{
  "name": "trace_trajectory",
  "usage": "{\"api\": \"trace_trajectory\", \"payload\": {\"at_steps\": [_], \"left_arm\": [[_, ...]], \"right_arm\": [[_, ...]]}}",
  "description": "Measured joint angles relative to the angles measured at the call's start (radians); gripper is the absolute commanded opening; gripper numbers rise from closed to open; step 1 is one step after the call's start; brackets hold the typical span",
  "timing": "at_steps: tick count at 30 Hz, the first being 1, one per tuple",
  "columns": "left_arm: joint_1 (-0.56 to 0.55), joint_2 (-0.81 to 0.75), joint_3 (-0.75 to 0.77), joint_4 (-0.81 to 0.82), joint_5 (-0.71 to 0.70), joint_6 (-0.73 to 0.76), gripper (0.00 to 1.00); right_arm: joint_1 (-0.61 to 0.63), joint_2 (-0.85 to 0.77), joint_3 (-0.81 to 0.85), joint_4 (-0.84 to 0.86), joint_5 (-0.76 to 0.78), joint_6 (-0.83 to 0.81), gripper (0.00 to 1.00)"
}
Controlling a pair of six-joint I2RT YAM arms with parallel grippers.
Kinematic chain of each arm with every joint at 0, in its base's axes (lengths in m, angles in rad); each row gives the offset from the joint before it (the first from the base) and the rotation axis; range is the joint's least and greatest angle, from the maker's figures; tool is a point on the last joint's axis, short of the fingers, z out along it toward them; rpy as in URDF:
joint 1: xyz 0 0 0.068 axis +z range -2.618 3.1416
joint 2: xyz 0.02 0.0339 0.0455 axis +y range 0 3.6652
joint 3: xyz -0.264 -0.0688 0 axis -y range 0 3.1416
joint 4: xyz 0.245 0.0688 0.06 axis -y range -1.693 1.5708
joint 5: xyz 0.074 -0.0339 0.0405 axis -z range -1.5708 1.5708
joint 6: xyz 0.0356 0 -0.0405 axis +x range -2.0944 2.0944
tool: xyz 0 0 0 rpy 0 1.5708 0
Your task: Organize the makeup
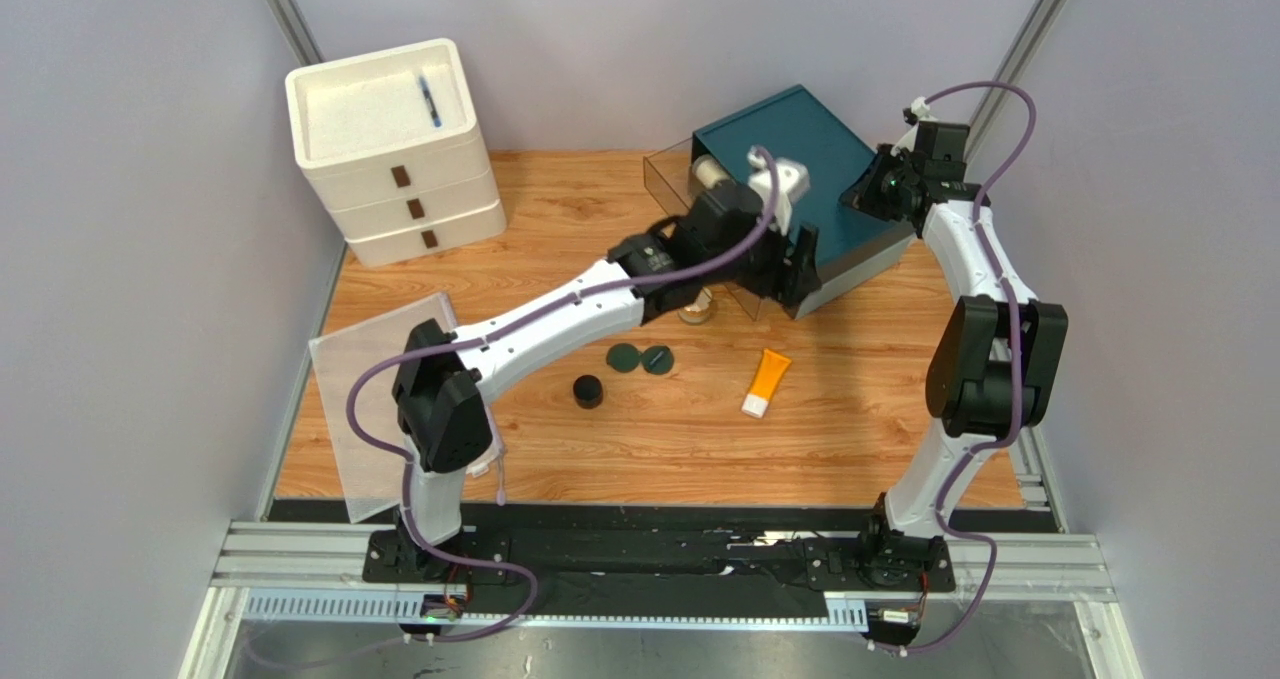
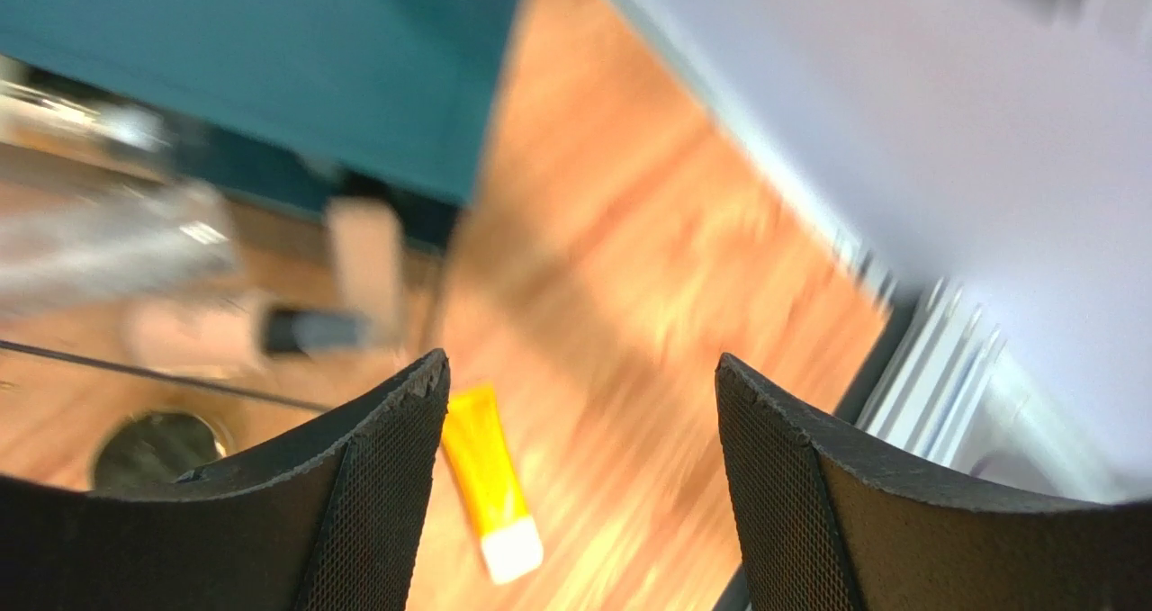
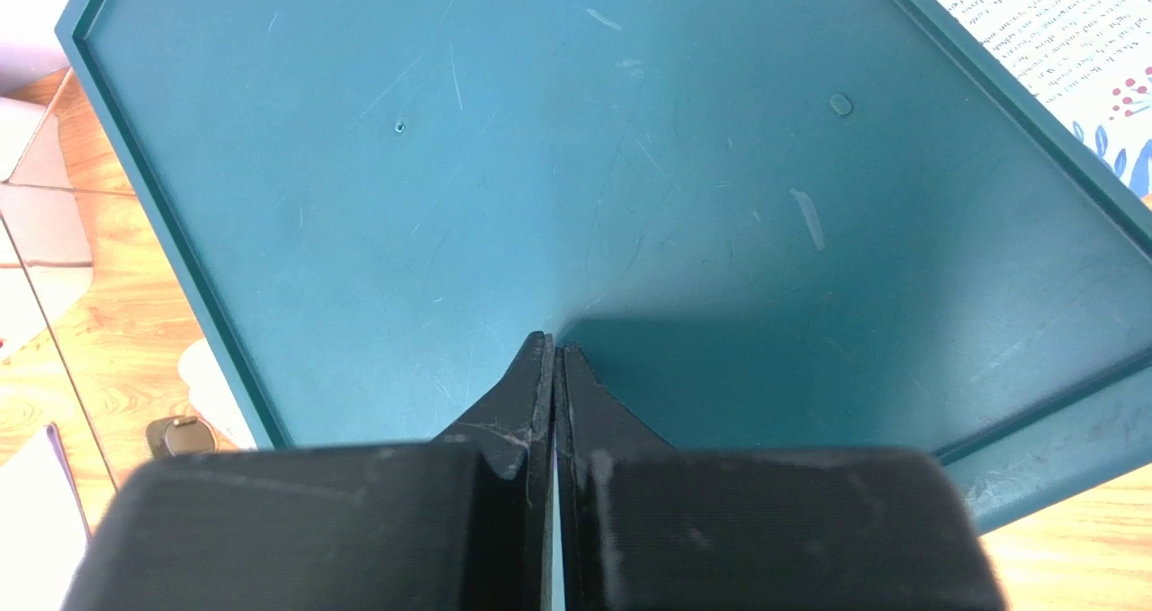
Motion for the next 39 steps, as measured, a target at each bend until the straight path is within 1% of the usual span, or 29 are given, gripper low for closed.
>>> {"api": "trace_trajectory", "payload": {"at_steps": [3, 5, 8, 12, 19, 30, 33, 37, 38, 39], "left_arm": [[-0.079, 0.008, -0.066, -0.070, 0.004, 0.094, 0.76], [-0.106, 0.014, -0.109, -0.098, -0.004, 0.133, 0.76], [-0.127, 0.028, -0.179, -0.141, -0.022, 0.179, 0.76], [-0.128, 0.053, -0.218, -0.163, -0.058, 0.206, 0.76], [-0.134, 0.132, -0.219, -0.185, -0.111, 0.245, 0.75], [-0.184, 0.259, -0.215, -0.199, -0.110, 0.256, 0.75], [-0.186, 0.275, -0.192, -0.209, -0.112, 0.261, 0.75], [-0.186, 0.322, -0.123, -0.217, -0.113, 0.271, 0.74], [-0.185, 0.334, -0.103, -0.224, -0.115, 0.275, 0.73], [-0.185, 0.343, -0.089, -0.227, -0.114, 0.276, 0.69]], "right_arm": [[0.000, 0.004, -0.002, 0.000, 0.000, 0.003, 0.00], [0.001, 0.006, -0.004, 0.003, 0.000, 0.006, 0.00], [0.001, 0.008, -0.006, 0.006, 0.001, 0.010, 0.00], [0.001, 0.011, -0.010, 0.007, 0.002, 0.011, 0.00], [0.006, 0.031, 0.006, 0.009, 0.012, 0.024, 0.00], [0.010, 0.043, 0.017, 0.013, 0.013, 0.026, 0.00], [0.010, 0.043, 0.017, 0.013, 0.012, 0.026, 0.00], [0.010, 0.043, 0.017, 0.013, 0.012, 0.026, 0.00], [0.010, 0.043, 0.016, 0.014, 0.012, 0.026, 0.00], [0.010, 0.043, 0.016, 0.014, 0.012, 0.026, 0.00]]}}
